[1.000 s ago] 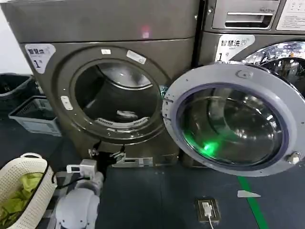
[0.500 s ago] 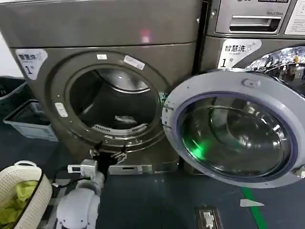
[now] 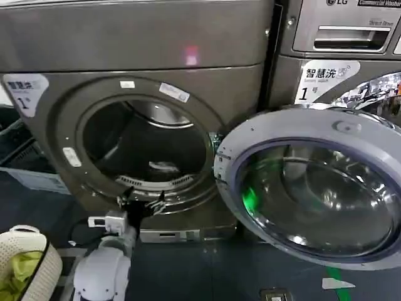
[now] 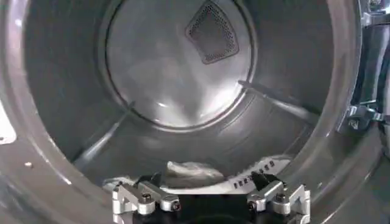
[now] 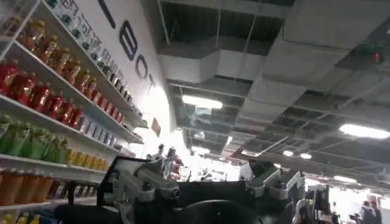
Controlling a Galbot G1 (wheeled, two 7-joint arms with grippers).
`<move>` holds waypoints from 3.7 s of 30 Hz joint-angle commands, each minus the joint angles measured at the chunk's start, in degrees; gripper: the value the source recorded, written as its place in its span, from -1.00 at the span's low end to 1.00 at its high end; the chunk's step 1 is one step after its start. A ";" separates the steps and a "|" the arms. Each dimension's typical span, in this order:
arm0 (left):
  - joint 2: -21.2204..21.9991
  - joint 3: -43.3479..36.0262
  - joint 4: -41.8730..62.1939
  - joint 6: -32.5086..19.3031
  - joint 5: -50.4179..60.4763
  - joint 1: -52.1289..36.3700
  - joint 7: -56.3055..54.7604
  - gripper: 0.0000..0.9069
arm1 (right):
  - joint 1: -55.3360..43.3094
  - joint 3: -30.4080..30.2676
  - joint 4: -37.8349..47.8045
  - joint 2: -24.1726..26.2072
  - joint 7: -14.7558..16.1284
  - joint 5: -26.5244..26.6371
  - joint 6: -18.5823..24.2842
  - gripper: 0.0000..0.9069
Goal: Grasp the clothes from the dryer.
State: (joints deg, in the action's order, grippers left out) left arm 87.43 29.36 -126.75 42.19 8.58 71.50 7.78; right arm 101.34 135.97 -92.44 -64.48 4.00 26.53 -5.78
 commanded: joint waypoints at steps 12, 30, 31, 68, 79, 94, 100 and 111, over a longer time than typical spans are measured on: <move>-0.40 0.43 -1.40 2.81 1.78 1.75 0.83 1.00 | -0.97 -1.20 0.30 -0.63 0.22 -0.31 0.34 1.00; 0.02 0.42 -0.54 2.81 2.48 1.29 0.83 1.00 | -1.66 -2.26 0.22 -0.67 0.38 -0.50 0.38 1.00; 0.04 0.42 -0.54 2.81 2.48 1.28 0.84 1.00 | -1.64 -2.27 0.25 -0.67 0.40 -0.52 0.39 1.00; -3.59 4.55 12.22 -31.11 58.36 -18.39 56.86 1.00 | -1.79 -2.08 1.60 -1.40 -0.31 -1.62 2.00 1.00; -5.30 3.70 20.91 -55.21 61.87 -27.10 69.49 1.00 | -1.62 -1.97 1.75 -1.37 -0.22 -1.69 2.15 1.00; -9.55 -0.64 29.76 -60.21 58.14 -32.86 69.57 1.00 | -2.13 -2.73 1.57 -1.32 -0.32 -2.74 2.16 1.00; -9.79 -1.16 31.95 -58.70 56.42 -32.34 69.55 1.00 | -1.82 -2.94 1.81 -1.13 -0.37 -3.21 2.46 1.00; -10.35 -0.75 36.04 -58.40 58.40 -31.10 69.55 1.00 | -2.07 -3.44 1.53 -1.16 -0.49 -3.49 2.35 1.00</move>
State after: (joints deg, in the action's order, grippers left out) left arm 77.78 28.76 -93.37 -15.52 66.48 40.03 76.96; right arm 99.27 132.57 -90.87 -65.71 3.56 23.13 -3.43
